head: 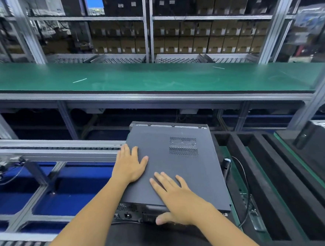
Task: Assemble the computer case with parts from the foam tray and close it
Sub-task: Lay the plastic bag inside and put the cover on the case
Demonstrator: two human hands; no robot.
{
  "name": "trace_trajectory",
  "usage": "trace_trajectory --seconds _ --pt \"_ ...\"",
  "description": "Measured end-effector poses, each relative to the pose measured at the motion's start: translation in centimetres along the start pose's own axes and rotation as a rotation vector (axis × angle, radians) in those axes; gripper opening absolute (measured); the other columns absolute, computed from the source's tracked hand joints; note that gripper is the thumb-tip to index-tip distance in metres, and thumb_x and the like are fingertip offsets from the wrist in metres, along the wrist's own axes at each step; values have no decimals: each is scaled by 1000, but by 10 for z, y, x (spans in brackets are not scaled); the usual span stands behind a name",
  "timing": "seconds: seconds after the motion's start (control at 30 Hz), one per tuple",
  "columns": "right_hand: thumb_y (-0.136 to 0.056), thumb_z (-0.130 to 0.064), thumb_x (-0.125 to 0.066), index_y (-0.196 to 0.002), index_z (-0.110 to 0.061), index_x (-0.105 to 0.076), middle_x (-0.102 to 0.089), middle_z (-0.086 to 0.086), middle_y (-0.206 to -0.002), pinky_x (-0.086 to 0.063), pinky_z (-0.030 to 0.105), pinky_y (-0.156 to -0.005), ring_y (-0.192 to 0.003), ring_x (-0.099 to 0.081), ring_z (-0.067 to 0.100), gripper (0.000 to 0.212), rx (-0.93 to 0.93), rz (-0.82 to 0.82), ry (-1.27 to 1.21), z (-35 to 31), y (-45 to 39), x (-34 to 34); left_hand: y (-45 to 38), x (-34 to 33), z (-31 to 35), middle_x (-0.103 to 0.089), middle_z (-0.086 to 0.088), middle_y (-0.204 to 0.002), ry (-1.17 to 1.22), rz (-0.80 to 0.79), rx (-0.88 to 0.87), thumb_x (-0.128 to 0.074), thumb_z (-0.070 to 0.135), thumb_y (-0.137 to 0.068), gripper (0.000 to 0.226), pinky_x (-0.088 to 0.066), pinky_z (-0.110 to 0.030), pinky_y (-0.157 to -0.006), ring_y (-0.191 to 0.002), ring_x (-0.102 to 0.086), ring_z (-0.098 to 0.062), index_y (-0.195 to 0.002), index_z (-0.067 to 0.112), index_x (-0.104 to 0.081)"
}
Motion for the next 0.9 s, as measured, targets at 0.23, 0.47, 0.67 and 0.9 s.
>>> trace_trajectory --seconds 0.23,0.47,0.67,0.9 --pt "-102 -53 -36 -155 -19 18 28 8 -161 11 45 -120 -148 25 20 83 -54 -5 -7 1 6 -6 2 -2 2 -14 -22 -154 -64 7 -48 -27 56 -95 69 -8 -41 -118 -144 -7 -31 -147 11 -23" --pt "-106 -48 -25 -155 -18 18 26 11 -161 9 45 -121 -149 24 21 72 -73 -50 5 1 1 -5 -4 -4 -1 -14 -20 -155 -64 -18 -95 -28 56 -95 72 -9 -41 -118 -145 -6 -28 -148 9 -22" --pt "-104 -51 -28 -157 -18 13 23 7 -163 9 43 -121 -150 22 17 75 -79 4 -41 9 -3 -11 -14 -10 -1 -13 -22 -155 -94 -11 -106 -25 57 -95 72 -7 -42 -118 -146 -5 -29 -149 9 -21" --pt "-92 -74 -30 -158 -17 4 14 2 -165 5 43 -123 -151 16 15 94 -170 150 -100 36 12 -10 -6 -4 4 -12 -18 -156 -86 3 -8 -26 58 -95 68 -12 -48 -116 -145 -8 -32 -146 13 -24"
Point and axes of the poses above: each hand's wrist, its own y-axis away from the middle knuckle, its own x-axis out of the back of the hand, z = x × y, the point moved 2 cm from there along -y, towards the middle knuckle
